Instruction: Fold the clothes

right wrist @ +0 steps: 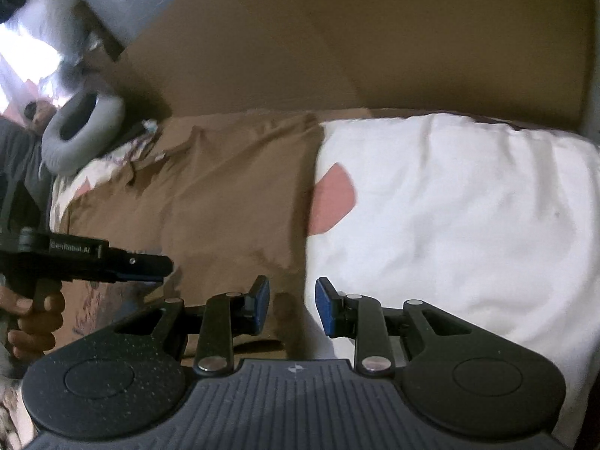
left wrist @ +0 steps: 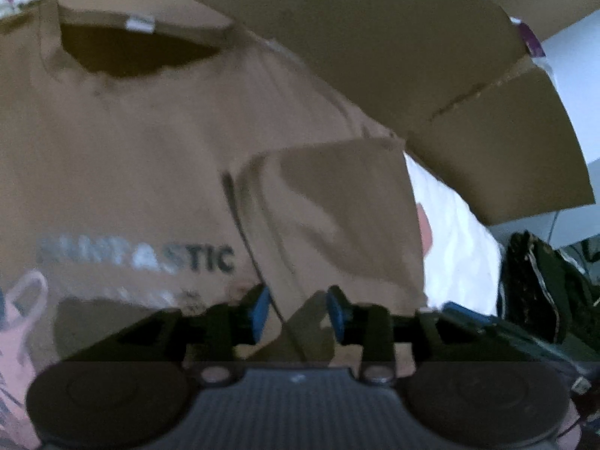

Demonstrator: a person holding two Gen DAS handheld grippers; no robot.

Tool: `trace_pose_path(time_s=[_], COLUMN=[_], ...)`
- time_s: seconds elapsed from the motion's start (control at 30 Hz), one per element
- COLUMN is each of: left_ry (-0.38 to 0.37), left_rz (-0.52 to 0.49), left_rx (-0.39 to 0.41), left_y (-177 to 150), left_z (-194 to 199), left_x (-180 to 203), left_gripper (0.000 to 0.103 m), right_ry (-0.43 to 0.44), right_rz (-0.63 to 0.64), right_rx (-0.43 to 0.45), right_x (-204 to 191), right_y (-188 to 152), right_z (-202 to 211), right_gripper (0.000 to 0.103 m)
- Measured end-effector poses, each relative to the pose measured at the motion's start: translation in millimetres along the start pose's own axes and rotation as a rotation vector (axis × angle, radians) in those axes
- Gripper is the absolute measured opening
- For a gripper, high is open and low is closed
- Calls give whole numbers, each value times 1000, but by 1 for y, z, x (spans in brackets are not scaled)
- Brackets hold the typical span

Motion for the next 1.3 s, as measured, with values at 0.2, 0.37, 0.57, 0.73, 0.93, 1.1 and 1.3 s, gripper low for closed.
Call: trace_pose_path(time_s=[0.2, 0.37, 0.57, 0.73, 0.93, 1.1, 1.3], left_ry=[58, 92, 119, 129, 139, 206, 263], left_rz=[-78, -95, -118, -225, -323, -326, -266], left_rx=[-38, -68, -7, 116, 191, 188, 217], left_y=[-12, -19, -11, 11, 31, 32, 38], left_z=[-6, -2, 15, 25, 13, -9, -4], left_x=[12, 14, 17, 36, 47, 29, 5], left_gripper=[37, 27, 23, 23, 23, 23, 14], right_ry=[-45, -54, -35, -13, -10, -22, -34], right_rz=[28, 15, 27, 76, 133, 161, 128], right_rx=[-45, -45, 2, 13, -8, -50, -34], right_x=[0, 0, -15, -32, -47, -52, -49], right_y=[-14, -25, -14, -3, -3, -16, -19], right_z=[-4, 4, 15, 11, -9, -26, -19], right_gripper=[34, 34, 34, 34, 34, 33, 33])
Point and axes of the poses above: each gripper's, at about its wrist camera, not at the fingertips, and z roughly against the way its jaws point, x to its right, y to its top, the point moved 2 cm from there along -z, roughly the way its jaws point, and after that the axes turned 2 degrees about y, right-handed, at the moved point
